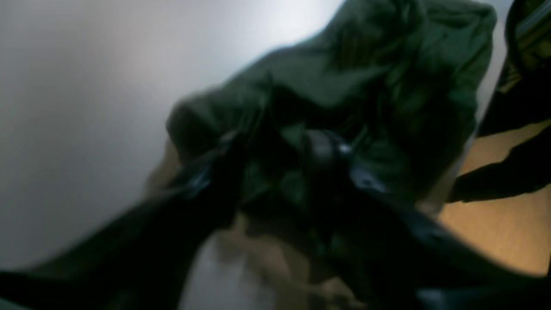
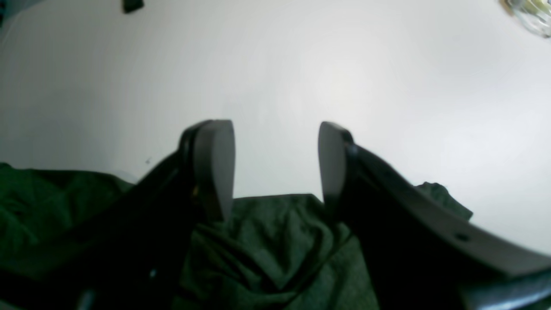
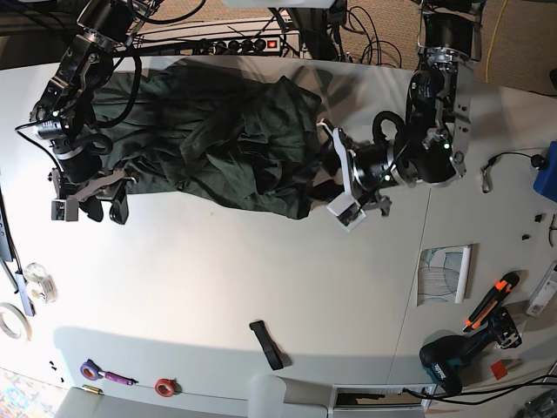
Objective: Layout the t-shirt on the table in an organized manner, then fold the t-shirt properly
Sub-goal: 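Press and adjust the folded layer with the left gripper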
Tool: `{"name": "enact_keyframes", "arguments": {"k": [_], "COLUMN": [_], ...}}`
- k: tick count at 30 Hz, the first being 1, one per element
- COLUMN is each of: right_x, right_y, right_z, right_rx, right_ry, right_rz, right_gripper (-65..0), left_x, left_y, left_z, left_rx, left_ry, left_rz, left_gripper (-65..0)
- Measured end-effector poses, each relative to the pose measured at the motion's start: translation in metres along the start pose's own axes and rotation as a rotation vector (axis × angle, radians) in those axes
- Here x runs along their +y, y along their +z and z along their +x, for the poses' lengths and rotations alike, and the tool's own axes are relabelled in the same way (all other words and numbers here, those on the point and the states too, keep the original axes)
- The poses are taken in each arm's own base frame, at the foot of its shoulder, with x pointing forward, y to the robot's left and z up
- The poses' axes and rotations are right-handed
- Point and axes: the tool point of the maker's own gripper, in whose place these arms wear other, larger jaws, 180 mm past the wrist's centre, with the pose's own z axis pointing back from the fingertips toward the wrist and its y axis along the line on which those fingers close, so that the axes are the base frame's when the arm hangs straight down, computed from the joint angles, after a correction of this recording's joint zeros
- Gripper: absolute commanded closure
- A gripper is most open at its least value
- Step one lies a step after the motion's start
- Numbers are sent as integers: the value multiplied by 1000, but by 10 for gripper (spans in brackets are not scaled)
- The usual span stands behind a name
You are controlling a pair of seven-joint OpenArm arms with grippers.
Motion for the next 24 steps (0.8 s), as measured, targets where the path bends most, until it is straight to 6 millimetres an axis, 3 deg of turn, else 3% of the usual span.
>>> {"name": "enact_keyframes", "arguments": {"k": [4,10,13,18,24], "right_x": [0,0,0,0,0], "right_y": [0,0,0,0,0], "right_z": [0,0,0,0,0], "right_rx": [1,1,0,1,0], "right_ry": [0,0,0,0,0], "right_rz": [0,-1,0,0,-1], "right_gripper": [-307,-307,-307,-307,-307], "left_x": [8,14,15,16,15], "left_y": [-11,-21,-21,-21,-21], "left_z": [-28,-49,-46,-42,-41], "left_rx": [43,64,54,34,29], "left_ry": [73,150,148,148,136], "left_rz": [7,-2,-1,0,-8], "left_gripper": [-296,-295,-246,-77,-81]}}
